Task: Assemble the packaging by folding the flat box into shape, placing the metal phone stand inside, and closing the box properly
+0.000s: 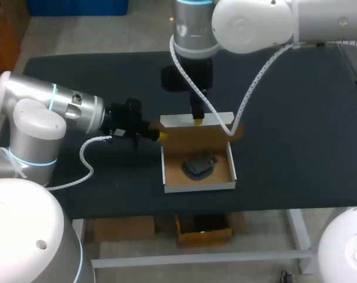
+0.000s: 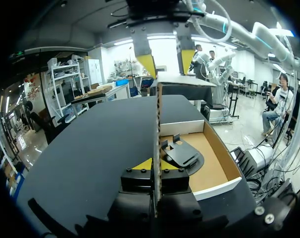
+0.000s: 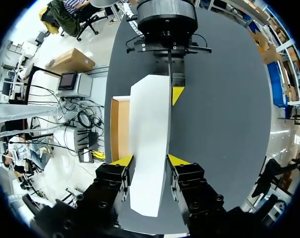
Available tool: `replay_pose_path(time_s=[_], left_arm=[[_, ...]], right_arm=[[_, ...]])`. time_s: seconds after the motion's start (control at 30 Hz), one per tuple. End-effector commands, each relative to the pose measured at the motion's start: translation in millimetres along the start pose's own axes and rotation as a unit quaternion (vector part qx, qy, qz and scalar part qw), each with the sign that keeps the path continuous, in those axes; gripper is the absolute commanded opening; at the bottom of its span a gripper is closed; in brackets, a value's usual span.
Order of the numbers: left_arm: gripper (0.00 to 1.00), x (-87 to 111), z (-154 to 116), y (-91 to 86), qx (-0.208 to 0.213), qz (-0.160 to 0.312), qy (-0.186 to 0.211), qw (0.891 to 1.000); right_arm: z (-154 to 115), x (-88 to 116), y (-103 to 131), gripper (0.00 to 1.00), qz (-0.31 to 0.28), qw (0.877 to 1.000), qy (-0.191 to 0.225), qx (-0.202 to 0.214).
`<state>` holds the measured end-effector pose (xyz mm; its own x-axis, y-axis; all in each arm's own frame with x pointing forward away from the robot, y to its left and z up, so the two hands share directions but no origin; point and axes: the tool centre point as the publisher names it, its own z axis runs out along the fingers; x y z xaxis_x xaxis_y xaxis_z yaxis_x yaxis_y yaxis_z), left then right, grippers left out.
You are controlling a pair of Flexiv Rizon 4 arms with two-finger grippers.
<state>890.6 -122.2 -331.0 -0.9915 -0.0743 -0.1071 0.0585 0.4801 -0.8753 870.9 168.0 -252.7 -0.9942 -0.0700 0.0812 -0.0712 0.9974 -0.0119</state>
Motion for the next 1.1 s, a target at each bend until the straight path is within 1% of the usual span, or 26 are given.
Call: replay_pose_path(time_s=[0.03, 0.43, 0.67, 0.73, 0.8, 1.0, 1.1], left_arm=[[0.00, 0.2, 0.6, 2.2, 0.001, 0.001, -0.001, 1.000], [0.00, 0.2, 0.6, 2.2, 0.001, 0.001, -0.001, 1.000], [0.00, 0.2, 0.6, 2.2, 0.001, 0.001, -0.001, 1.000], [0.00, 0.2, 0.6, 2.2, 0.001, 0.001, -0.001, 1.000], [0.00, 0.2, 0.6, 2.2, 0.001, 0.001, -0.001, 1.000], [0.00, 0.2, 0.6, 2.2, 0.001, 0.001, -0.001, 1.000], [0.00, 0.2, 0.6, 2.2, 0.001, 0.001, -0.001, 1.000]], right_arm=[[2.1, -3.3, 0.4, 0.39, -0.002, 1.000, 0.009, 0.000], [7.4, -6.4, -0.2, 0.38, -0.004, 1.000, 0.023, -0.004], [9.9, -11.3, -0.6, 0.33, -0.008, 0.999, 0.032, -0.004], [10.7, -12.3, -0.3, 0.29, -0.010, 0.999, 0.034, -0.004], [11.7, -13.4, 0.0, 0.21, -0.011, 0.999, 0.037, -0.004], [15.1, -15.0, 1.1, 0.22, -0.015, 0.999, 0.045, -0.002], [17.3, -15.6, 2.0, 0.20, -0.017, 0.999, 0.049, -0.001]])
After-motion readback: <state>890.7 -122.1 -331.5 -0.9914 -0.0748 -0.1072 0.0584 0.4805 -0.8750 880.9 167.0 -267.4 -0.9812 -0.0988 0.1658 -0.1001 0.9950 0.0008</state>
